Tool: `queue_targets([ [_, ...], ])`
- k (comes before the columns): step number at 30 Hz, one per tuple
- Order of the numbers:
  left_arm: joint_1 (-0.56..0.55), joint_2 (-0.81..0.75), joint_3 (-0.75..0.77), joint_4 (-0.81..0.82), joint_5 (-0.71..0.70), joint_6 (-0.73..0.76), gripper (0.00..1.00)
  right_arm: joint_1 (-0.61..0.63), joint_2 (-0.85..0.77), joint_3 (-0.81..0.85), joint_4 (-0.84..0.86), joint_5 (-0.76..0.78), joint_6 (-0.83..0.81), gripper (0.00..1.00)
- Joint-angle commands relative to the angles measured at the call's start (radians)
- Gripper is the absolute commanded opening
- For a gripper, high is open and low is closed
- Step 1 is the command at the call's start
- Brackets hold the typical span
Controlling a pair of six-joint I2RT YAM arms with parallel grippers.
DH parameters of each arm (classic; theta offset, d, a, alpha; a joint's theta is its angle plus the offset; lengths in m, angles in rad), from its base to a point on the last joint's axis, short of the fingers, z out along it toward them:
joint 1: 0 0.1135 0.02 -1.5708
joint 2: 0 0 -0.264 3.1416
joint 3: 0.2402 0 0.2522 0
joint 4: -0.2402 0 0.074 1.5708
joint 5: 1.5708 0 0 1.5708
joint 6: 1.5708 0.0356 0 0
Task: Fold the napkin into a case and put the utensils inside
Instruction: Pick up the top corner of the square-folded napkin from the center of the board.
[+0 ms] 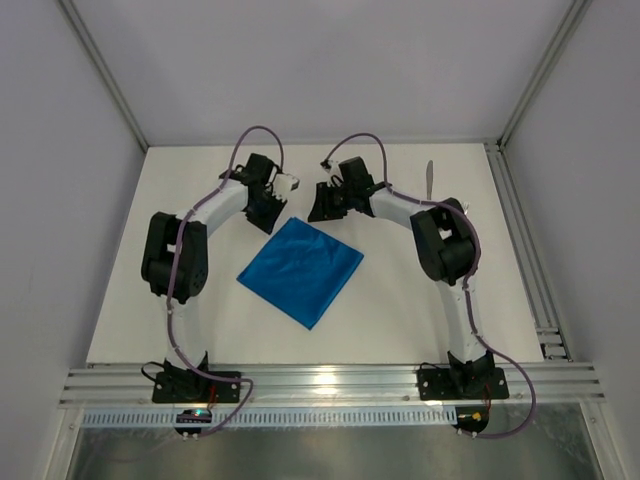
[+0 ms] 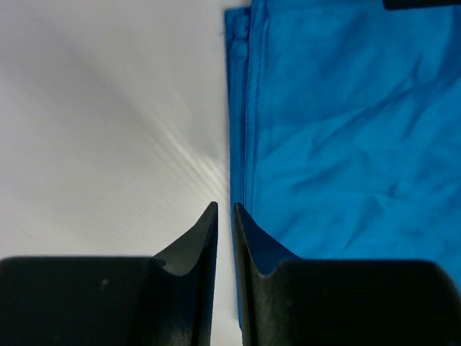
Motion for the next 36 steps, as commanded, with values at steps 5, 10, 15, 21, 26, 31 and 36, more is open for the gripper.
queue_targets([
  [5,0.039,-0.056,-0.085,-0.045,0.030,-0.032,0.17,0.031,0.087,0.155,-0.030,-0.018,0.015,0.36],
  [10,0.070,-0.054,-0.127,-0.047,0.062,-0.037,0.17,0.043,0.133,0.200,-0.038,-0.018,0.030,0.35],
  [15,0.075,-0.051,-0.130,-0.055,0.068,-0.029,0.17,0.048,0.176,0.241,-0.038,-0.027,0.044,0.30],
  [21,0.075,-0.062,-0.121,-0.058,0.081,-0.025,0.17,0.058,0.196,0.259,-0.018,-0.046,0.050,0.28],
  [26,0.075,-0.056,-0.098,-0.055,0.087,-0.020,0.17,0.067,0.214,0.276,-0.002,-0.055,0.058,0.27],
  [31,0.075,-0.050,-0.087,-0.061,0.091,-0.023,0.17,0.069,0.228,0.296,0.007,-0.046,0.075,0.20],
  [36,0.075,-0.056,-0.090,-0.064,0.088,-0.018,0.17,0.072,0.225,0.296,0.007,-0.046,0.082,0.10],
])
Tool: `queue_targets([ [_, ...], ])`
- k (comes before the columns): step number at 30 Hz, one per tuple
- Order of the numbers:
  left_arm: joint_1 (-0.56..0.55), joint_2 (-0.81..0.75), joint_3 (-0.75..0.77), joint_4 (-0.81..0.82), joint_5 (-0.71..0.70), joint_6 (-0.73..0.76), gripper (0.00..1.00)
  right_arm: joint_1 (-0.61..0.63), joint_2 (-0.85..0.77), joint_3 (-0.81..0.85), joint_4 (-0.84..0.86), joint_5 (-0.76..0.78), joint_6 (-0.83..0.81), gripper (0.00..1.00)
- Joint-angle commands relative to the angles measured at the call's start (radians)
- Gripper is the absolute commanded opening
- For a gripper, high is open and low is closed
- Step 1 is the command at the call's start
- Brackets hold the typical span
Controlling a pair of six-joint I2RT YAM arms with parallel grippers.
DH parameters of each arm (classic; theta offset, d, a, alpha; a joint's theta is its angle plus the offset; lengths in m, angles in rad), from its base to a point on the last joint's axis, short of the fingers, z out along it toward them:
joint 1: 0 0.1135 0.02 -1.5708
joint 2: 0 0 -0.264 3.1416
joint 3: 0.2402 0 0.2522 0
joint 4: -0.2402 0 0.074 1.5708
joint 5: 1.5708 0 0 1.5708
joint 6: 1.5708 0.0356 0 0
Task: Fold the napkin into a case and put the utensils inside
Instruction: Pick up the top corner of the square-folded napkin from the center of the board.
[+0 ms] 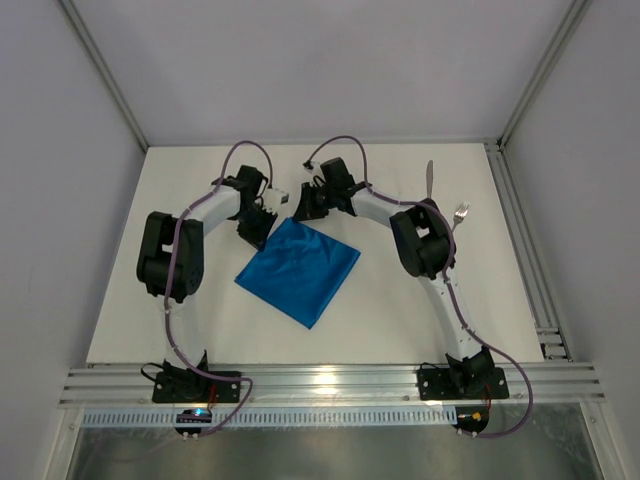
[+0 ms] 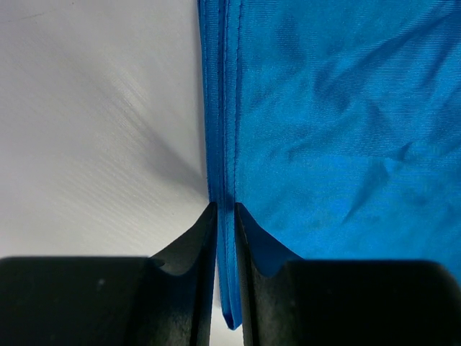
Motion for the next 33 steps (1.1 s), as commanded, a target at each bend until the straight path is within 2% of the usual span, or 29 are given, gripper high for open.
queue_targets([
  [1,0.003,-0.047,0.029,-0.014,0.025,0.000,0.17,0.008,0.000,0.032,0.015,-0.003,0.017,0.08],
  [6,0.003,-0.050,0.028,-0.017,0.022,0.006,0.17,0.012,-0.037,-0.012,0.050,0.005,0.017,0.04],
  [14,0.007,-0.058,0.030,-0.023,0.022,0.015,0.18,0.026,-0.175,-0.158,0.212,0.026,0.009,0.04],
  [28,0.042,-0.087,0.025,-0.045,0.041,0.032,0.18,0.046,-0.277,-0.278,0.256,0.017,-0.030,0.04],
  [33,0.065,-0.104,0.021,-0.054,0.055,0.032,0.18,0.073,-0.348,-0.395,0.302,-0.044,-0.067,0.04],
])
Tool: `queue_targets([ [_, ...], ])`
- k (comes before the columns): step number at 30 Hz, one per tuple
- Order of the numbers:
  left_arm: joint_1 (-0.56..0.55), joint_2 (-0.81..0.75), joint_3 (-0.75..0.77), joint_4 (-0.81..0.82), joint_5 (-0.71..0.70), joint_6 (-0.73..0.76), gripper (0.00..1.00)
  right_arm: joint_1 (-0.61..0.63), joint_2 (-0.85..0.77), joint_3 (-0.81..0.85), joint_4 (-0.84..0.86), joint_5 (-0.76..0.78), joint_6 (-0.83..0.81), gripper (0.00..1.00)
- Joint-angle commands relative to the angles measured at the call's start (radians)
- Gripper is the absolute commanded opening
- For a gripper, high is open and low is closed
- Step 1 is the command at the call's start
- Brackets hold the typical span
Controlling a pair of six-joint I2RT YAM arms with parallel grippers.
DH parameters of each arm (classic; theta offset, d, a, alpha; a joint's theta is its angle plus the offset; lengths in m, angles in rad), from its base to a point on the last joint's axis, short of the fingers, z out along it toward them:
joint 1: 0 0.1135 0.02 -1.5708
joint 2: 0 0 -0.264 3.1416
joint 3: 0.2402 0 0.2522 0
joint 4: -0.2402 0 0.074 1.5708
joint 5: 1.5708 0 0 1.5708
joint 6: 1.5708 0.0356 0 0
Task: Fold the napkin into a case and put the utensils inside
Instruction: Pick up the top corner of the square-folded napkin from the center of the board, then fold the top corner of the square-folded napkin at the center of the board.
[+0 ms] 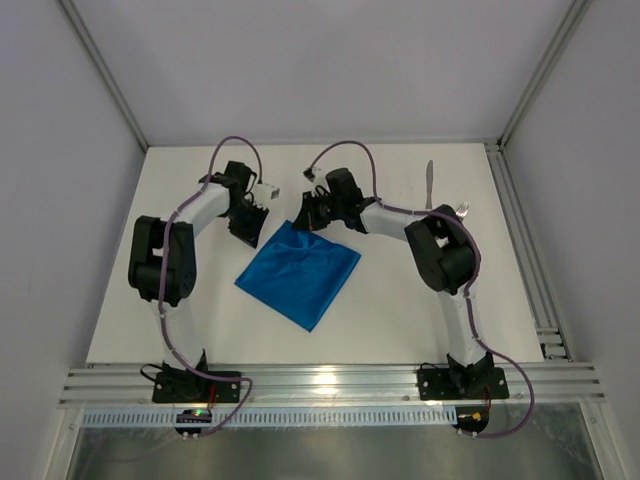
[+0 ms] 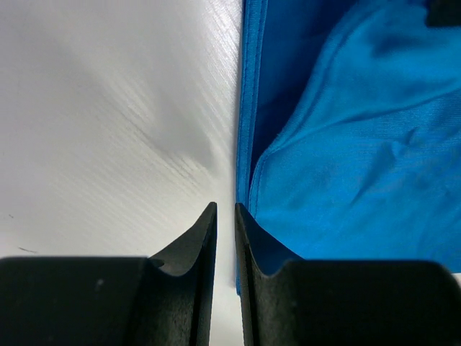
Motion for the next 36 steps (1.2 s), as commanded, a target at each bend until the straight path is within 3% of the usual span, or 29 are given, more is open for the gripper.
queue_targets([
  [1,0.020,-0.065,0.018,-0.023,0.029,0.016,0.18,0.036,-0.114,-0.073,0.072,-0.060,-0.054,0.04],
  [8,0.037,-0.120,-0.024,-0.026,0.025,0.013,0.18,0.110,-0.281,-0.324,0.191,-0.160,-0.160,0.04],
  [17,0.039,-0.168,-0.088,-0.043,0.026,0.013,0.18,0.165,-0.382,-0.533,0.217,-0.214,-0.195,0.04],
  [36,0.039,-0.228,-0.225,-0.039,0.062,0.053,0.18,0.217,-0.487,-0.719,0.237,-0.292,-0.228,0.04],
])
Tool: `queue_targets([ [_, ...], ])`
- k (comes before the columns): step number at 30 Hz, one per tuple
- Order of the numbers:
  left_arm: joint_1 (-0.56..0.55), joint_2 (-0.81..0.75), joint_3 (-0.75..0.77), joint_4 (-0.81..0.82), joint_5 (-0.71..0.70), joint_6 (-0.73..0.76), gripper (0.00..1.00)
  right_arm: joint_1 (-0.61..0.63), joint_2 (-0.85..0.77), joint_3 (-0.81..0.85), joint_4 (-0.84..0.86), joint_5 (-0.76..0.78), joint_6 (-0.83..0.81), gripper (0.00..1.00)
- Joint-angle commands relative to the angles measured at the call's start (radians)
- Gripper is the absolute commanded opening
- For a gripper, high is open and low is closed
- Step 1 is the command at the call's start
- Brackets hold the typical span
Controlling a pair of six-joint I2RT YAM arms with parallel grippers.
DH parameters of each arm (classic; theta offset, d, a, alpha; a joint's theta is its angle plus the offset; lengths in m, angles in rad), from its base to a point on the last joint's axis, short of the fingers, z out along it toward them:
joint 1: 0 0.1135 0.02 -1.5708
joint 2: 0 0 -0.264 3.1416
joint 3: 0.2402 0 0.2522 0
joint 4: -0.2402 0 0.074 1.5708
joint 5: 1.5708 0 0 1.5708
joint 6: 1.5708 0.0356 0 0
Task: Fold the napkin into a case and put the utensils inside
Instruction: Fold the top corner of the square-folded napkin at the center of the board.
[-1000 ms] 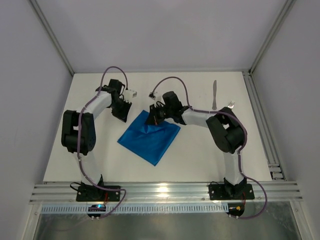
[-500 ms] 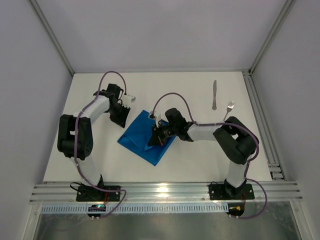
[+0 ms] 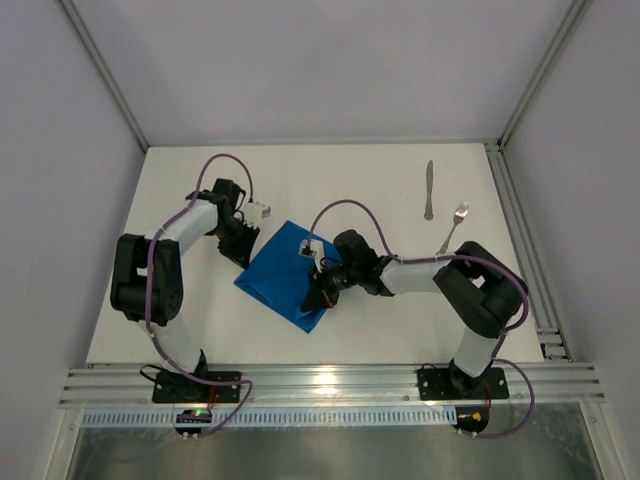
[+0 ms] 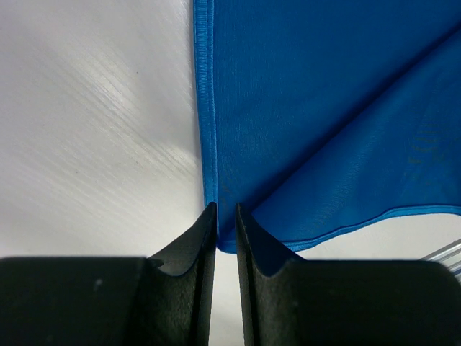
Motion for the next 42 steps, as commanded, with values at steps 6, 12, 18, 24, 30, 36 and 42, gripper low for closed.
queue_targets([
  [6,0.001,-0.074,-0.001,-0.022,0.070,0.050,0.19,0.009,-0.050,-0.023,0.053,-0.037,-0.034,0.04],
  [12,-0.018,-0.110,-0.027,-0.041,0.093,0.086,0.18,0.015,-0.037,-0.049,0.044,-0.019,-0.047,0.04],
  [18,-0.060,-0.114,-0.062,-0.055,0.084,0.098,0.18,0.015,-0.017,-0.061,0.046,0.004,-0.042,0.05],
  [24,-0.083,-0.099,-0.095,-0.036,0.056,0.099,0.18,0.015,-0.007,-0.060,0.043,0.023,-0.047,0.14],
  [30,-0.091,-0.084,-0.102,-0.024,0.038,0.098,0.17,0.015,-0.045,-0.052,-0.012,0.034,-0.066,0.36],
  [36,-0.094,-0.096,-0.101,-0.028,0.028,0.101,0.17,0.027,-0.183,-0.048,-0.080,0.053,-0.086,0.45],
  [42,-0.094,-0.139,-0.104,-0.039,0.032,0.112,0.18,0.027,-0.266,-0.068,-0.105,0.066,-0.080,0.51],
])
